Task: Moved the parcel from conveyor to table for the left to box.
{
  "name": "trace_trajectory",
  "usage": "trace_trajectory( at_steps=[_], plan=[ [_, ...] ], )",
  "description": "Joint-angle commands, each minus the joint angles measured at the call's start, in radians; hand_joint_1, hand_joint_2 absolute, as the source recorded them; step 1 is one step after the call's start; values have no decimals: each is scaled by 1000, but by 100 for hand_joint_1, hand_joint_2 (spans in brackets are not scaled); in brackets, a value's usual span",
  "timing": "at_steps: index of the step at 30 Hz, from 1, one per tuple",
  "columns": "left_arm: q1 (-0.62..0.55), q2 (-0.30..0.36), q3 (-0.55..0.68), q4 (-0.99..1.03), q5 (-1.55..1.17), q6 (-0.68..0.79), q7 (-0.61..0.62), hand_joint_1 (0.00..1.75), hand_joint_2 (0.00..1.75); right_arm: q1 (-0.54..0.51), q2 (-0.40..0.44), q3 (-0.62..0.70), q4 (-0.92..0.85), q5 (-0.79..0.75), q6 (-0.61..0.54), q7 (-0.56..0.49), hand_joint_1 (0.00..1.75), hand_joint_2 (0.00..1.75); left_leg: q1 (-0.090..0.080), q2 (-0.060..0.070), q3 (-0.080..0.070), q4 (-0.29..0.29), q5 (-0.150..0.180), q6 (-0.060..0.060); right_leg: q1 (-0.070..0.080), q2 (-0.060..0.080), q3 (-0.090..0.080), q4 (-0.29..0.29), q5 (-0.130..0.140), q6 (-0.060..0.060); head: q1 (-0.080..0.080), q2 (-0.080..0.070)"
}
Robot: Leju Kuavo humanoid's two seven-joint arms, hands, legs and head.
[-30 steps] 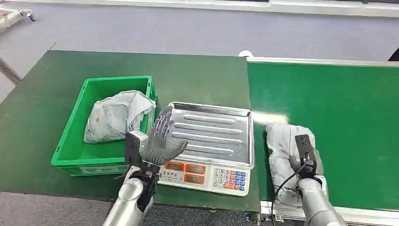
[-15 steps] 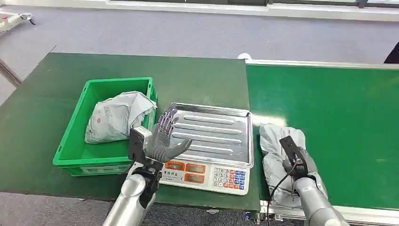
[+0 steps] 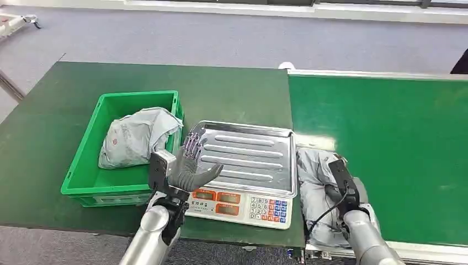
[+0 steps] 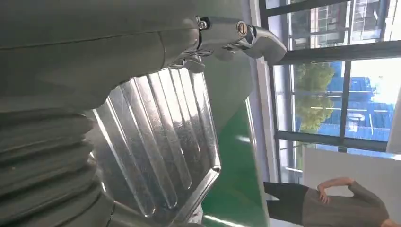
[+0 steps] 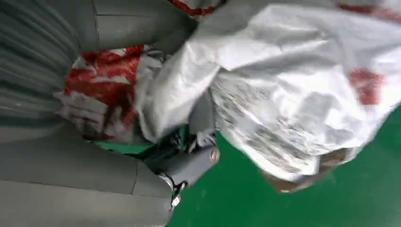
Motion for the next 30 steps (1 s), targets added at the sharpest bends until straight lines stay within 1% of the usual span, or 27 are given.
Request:
trace_trajectory(
  at_steps=[1,2,4,6,8,9,13,14,15,20,23,24,25,27,28,29,30],
  plan=[
    [7,25,4,11,-4,17,-10,0,175,106,64,-53,-505,-73,-45,-84,175,175,0,3,-3,-1,0,0,0,2,-4,0,1,-1,0,0],
    [12,23,9,10,-6,23,-14,0,175,138,73,-38,-619,-106,-39,-105,175,175,-1,3,-3,-1,1,0,0,1,-4,-1,1,-1,0,0],
    [25,20,15,3,-13,32,-26,0,175,183,81,6,-774,-105,-44,-102,175,175,-1,0,-4,-1,0,0,-1,0,-4,1,0,-1,0,0],
    [32,17,22,0,-19,35,-31,0,175,202,89,30,-846,-108,-49,-93,175,175,-1,1,-5,0,0,0,-1,0,-5,1,0,-1,0,0],
    [40,15,33,-9,-26,42,-36,0,175,210,90,76,-915,-100,-52,-108,175,175,0,2,-4,-1,-1,0,0,1,-5,0,0,-1,0,0],
    [41,13,35,-11,-28,42,-37,0,175,211,92,86,-930,-94,-59,-100,175,175,-1,1,-5,0,0,0,-1,0,-6,1,-1,0,0,0],
    [40,12,36,-12,-30,42,-37,0,175,215,90,92,-935,-93,-59,-100,175,175,0,2,-5,-2,0,-1,0,1,-6,-1,0,-1,0,0],
    [40,12,36,-12,-30,42,-37,0,175,215,90,92,-935,-93,-59,-100,175,175,1,2,-5,-2,0,-1,1,0,-6,-2,0,-1,0,0],
    [40,11,37,-11,-31,42,-37,0,175,213,86,91,-927,-94,-58,-100,175,175,0,-1,-6,-1,0,0,0,-1,-6,0,-1,0,0,0],
    [37,8,40,-6,-39,38,-37,0,175,211,83,97,-929,-94,-71,-114,175,175,0,1,-5,-2,0,0,0,0,-5,-2,0,-1,0,0],
    [24,8,39,7,-44,35,-36,0,175,214,76,96,-946,-112,-65,-107,175,175,0,0,-6,-2,0,0,0,-2,-5,-2,0,-1,0,0],
    [17,8,40,14,-44,35,-36,0,175,213,67,102,-936,-127,-37,-95,175,175,0,-1,-7,-1,0,0,-1,-2,-6,0,-1,0,0,0],
    [11,9,44,22,-44,33,-37,0,175,208,60,113,-910,-174,34,-89,175,175,0,-2,-6,-1,0,0,0,-2,-6,-1,-1,0,0,0],
    [8,10,50,26,-44,34,-38,0,175,194,64,146,-857,-166,60,-101,175,175,0,-1,-6,-1,0,0,0,-2,-6,-1,-1,0,0,0],
    [7,11,53,26,-44,31,-40,0,175,180,72,182,-822,-168,93,-108,175,175,1,-1,-5,-2,1,0,0,-2,-5,-2,0,-1,0,0],
    [7,10,57,26,-44,32,-40,0,175,171,85,209,-803,-159,91,-117,175,175,1,0,-6,-1,0,0,0,-1,-5,-2,0,0,0,0],
    [5,11,58,28,-45,30,-41,0,175,153,98,257,-770,-158,125,-118,175,175,1,3,-5,-2,0,0,1,1,-5,-2,1,-1,0,0]
  ],
)
